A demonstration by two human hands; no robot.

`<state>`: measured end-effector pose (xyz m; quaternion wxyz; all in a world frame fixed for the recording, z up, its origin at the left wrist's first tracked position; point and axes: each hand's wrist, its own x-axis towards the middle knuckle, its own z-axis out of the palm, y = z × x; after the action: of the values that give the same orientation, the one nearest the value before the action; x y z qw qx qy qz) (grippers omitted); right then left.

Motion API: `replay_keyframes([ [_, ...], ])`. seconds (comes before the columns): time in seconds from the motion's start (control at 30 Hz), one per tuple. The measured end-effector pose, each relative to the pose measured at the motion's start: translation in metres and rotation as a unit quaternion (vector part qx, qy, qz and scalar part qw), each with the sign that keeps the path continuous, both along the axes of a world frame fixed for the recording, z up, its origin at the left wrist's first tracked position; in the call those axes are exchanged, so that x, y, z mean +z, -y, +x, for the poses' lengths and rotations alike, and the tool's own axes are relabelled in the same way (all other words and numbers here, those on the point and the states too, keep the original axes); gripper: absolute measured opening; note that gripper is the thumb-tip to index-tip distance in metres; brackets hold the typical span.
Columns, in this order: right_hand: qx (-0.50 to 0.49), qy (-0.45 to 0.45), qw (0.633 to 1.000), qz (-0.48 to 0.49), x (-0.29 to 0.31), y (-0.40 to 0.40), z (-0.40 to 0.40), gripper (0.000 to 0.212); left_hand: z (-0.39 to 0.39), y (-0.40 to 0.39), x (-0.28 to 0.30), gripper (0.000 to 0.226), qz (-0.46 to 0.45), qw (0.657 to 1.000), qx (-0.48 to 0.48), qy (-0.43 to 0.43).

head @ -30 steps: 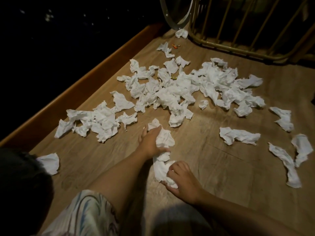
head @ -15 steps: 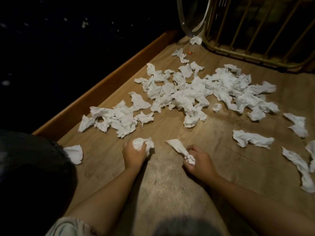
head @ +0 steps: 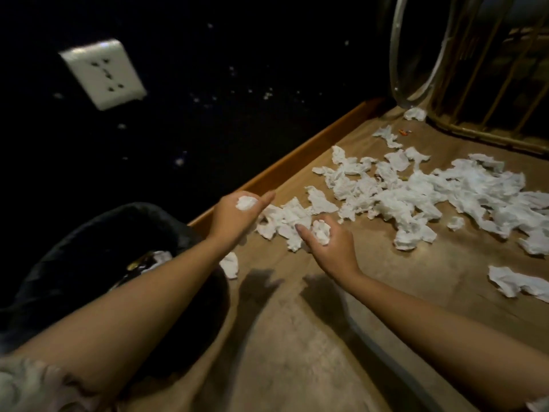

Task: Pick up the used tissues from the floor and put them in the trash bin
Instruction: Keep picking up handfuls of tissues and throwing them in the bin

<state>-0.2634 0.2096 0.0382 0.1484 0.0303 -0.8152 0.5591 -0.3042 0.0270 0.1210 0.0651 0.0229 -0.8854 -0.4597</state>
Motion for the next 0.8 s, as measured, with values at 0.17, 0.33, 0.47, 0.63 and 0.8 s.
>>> replay_keyframes([
  [0.17, 0.063, -0.02, 0.997, -0.04, 0.064, 0.074, -0.006, 0.048, 0.03, 0.05, 0.035, 0.056, 0.154, 0.959, 0.202, -0.124],
  [0.33, 0.136, 0.042, 0.988, -0.058, 0.105, 0.148, -0.019, 0.034, 0.05, 0.112, 0.028, 0.027, 0.195, 0.899, 0.355, -0.168],
  [0.47, 0.161, 0.076, 0.984, -0.026, 0.107, 0.206, -0.022, 0.014, 0.066, 0.154, 0.005, 0.028, 0.201, 0.843, 0.474, -0.158],
  [0.63, 0.159, 0.121, 0.98, 0.007, 0.101, 0.245, -0.025, 0.048, 0.077, 0.181, -0.011, 0.035, 0.233, 0.797, 0.555, -0.06],
  [0.8, 0.217, 0.167, 0.962, 0.021, 0.102, 0.266, -0.018, 0.057, 0.074, 0.186, -0.008, 0.043, 0.236, 0.811, 0.533, -0.043],
])
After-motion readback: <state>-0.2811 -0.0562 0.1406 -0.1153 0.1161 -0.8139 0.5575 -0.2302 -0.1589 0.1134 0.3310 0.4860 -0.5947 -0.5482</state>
